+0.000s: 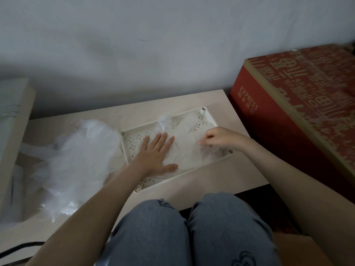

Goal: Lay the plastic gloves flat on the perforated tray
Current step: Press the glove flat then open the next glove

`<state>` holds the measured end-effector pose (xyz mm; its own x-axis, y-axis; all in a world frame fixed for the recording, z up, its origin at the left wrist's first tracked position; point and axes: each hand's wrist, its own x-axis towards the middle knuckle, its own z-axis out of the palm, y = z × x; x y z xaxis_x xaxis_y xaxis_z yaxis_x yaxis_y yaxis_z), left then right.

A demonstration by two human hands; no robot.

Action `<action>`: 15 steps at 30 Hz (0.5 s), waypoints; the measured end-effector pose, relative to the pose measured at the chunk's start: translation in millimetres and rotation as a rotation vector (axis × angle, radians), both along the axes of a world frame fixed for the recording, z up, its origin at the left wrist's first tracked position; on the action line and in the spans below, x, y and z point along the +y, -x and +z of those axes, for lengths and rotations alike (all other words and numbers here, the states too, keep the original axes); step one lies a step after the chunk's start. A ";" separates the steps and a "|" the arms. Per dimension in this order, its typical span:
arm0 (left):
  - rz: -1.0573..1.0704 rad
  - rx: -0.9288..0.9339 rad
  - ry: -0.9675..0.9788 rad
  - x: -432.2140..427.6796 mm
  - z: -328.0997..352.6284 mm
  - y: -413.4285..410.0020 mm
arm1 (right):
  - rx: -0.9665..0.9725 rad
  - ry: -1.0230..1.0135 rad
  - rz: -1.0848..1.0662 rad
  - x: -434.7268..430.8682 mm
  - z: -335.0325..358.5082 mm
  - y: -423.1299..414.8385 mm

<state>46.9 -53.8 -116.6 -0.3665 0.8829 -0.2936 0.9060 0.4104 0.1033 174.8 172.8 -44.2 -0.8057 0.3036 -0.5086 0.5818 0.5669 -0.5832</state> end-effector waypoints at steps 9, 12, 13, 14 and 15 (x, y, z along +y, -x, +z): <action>-0.006 -0.010 0.030 2.5 -0.5 1.5 | -0.262 0.029 0.167 5.4 7.9 -9.7; -0.008 -0.008 0.034 2.5 0.3 1.9 | -0.182 0.084 0.122 7.4 8.9 -12.4; -0.008 -0.009 0.035 2.6 0.4 1.9 | -0.141 0.125 0.087 8.3 8.7 -13.4; -0.008 -0.010 0.037 2.5 0.6 1.9 | -0.105 0.163 0.060 8.7 8.8 -14.1; -0.006 -0.012 0.038 2.5 0.6 1.9 | -0.078 0.194 0.044 9.0 8.9 -14.5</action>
